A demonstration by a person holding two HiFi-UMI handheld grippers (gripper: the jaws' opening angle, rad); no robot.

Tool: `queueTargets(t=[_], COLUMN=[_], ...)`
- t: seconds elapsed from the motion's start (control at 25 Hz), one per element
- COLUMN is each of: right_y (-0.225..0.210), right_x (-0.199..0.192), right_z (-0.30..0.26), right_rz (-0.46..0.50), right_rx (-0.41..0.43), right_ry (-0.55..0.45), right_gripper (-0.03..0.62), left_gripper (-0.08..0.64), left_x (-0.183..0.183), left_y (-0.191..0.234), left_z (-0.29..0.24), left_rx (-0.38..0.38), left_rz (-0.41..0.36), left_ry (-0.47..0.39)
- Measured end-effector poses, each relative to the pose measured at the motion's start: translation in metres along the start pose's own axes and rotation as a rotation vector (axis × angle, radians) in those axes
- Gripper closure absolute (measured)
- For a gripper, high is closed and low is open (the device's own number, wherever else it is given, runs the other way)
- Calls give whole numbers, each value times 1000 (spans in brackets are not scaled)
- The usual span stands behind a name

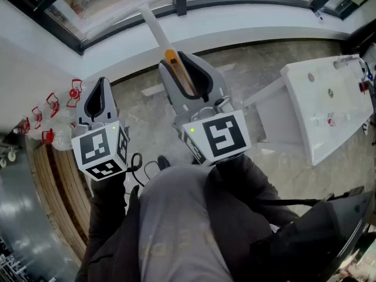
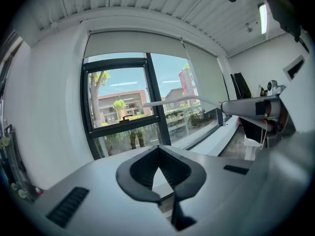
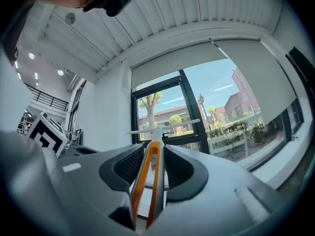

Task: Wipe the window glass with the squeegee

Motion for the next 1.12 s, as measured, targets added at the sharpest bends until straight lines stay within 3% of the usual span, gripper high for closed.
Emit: queueTargets(t=[0.44, 0.72, 0.92, 1.12], right_y=[-52, -40, -56, -63], right_x=[-3, -4, 4, 8], right_z=[2, -48, -90, -171], right_rz=[-37, -46, -19, 6], right_rx=[44, 83, 91, 78], right_ry=[-6, 22, -13, -56], right_gripper=[462, 462, 462, 462], left_gripper=[561, 561, 561, 561], left_x=[7, -1, -3, 6], left_y=[-39, 6, 31, 86], left_z=[-21, -37, -70, -136], left_rx=[49, 98, 142, 158], left_rz=[-14, 37, 100, 118], left_ry=[19, 29, -44, -151])
Point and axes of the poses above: the fingertips, and each gripper's own axes: z backward along the fingers, y to its left, x out of its top, the point moved 4 cm from there along z, backward along the fingers, and after that the axes turned 5 degrees about -x, right-handed, at the moved point
